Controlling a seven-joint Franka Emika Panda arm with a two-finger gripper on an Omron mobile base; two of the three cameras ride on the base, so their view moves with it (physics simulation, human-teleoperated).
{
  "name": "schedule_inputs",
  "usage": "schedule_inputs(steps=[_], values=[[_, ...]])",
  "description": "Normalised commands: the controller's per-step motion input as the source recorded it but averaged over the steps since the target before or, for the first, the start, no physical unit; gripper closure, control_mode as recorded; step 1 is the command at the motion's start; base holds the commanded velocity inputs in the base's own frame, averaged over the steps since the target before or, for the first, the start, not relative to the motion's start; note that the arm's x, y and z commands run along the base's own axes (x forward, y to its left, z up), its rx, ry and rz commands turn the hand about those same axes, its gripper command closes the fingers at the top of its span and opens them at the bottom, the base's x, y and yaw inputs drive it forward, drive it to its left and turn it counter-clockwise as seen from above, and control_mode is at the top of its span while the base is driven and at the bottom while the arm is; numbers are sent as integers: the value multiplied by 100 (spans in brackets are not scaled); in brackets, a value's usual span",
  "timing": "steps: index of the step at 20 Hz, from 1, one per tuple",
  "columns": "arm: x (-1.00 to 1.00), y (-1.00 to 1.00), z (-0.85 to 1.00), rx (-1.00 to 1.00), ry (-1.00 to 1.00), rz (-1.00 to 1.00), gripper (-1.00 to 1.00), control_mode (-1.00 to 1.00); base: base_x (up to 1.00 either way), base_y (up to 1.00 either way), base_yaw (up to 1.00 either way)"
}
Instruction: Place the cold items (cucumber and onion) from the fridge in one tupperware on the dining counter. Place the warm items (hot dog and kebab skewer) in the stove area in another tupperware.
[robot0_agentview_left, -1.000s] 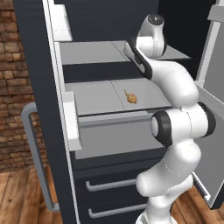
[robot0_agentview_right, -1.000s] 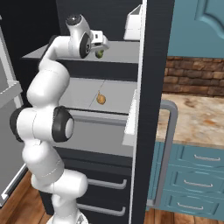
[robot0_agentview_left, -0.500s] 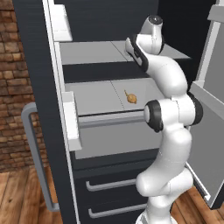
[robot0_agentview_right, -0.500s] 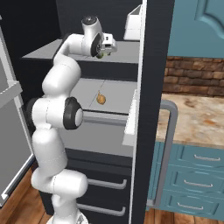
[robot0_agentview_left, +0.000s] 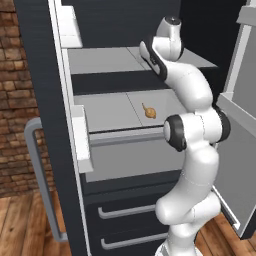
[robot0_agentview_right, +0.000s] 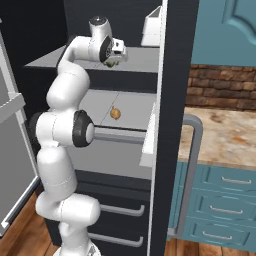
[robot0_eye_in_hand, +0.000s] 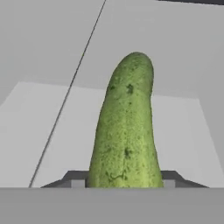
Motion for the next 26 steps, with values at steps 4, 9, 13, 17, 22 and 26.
schedule_inputs(steps=[4, 9, 13, 17, 22, 26], values=[[-100, 100, -69, 28, -12, -4, 100, -100, 0, 0, 0], [-100, 54, 20, 32, -5, -4, 100, -100, 0, 0, 0], [-100, 2, 50, 16, -5, -8, 100, -100, 0, 0, 0], [-100, -34, -77, -2, -2, -3, 100, -100, 0, 0, 0], [-100, -13, -100, -27, -3, -3, 100, -100, 0, 0, 0], [-100, -4, -100, -35, -5, -15, 100, -100, 0, 0, 0]])
